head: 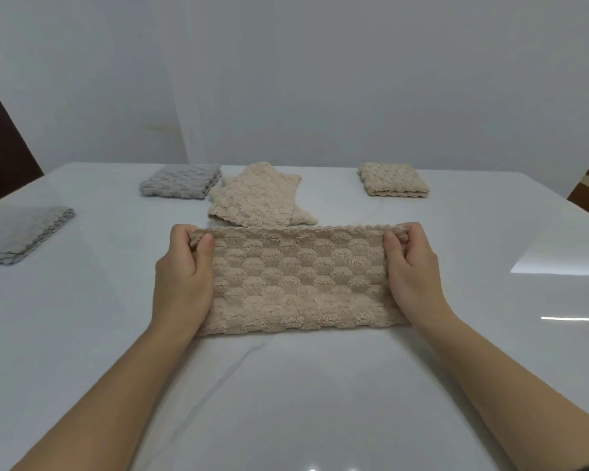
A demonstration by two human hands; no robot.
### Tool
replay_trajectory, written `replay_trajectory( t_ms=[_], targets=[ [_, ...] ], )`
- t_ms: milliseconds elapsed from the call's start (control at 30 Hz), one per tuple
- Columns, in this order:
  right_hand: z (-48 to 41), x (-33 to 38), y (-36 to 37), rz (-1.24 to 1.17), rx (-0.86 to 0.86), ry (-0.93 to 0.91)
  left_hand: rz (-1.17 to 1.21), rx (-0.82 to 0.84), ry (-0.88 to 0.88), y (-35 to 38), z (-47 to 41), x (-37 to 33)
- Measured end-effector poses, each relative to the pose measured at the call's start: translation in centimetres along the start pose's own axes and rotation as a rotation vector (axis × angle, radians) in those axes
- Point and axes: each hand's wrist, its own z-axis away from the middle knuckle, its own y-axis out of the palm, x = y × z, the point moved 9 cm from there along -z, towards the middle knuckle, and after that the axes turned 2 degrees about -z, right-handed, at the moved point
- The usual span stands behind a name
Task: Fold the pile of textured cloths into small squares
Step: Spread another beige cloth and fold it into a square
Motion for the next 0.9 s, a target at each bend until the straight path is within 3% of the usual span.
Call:
replay_trajectory(
  t_ms=[167, 300, 467, 633, 733, 900],
  targets=[
    [-0.2, 1.9, -0.8, 0.097, -0.038, -0.083, -0.078, -0.044, 0.025, -1.0, -0.3, -0.8],
    [-0.5, 1.2, -0.6, 0.186, 0.054, 0.060, -0.080, -0.023, -0.021, -1.4, -0.4, -1.1],
    [0.3, -0.6, -0.3, 0.104, 0.306, 0.352, 0.049, 0.318, -0.360, 0.6, -0.6, 2.7],
    [0.4, -1.5, 1.1, 0.586, 0.256, 0.162, -0.575, 0.252, -0.159, 1.7, -0.4, 3.4],
    [0.2, -1.6, 1.7, 0.838, 0.189, 0.050, -0.697, 0.174, -0.069, 2.3, -0.8, 3.1],
    [0.0, -1.0, 1.8, 0.867, 0.102, -0.036, -0.733, 0.121, 0.020, 2.3, -0.6, 2.4]
  ],
)
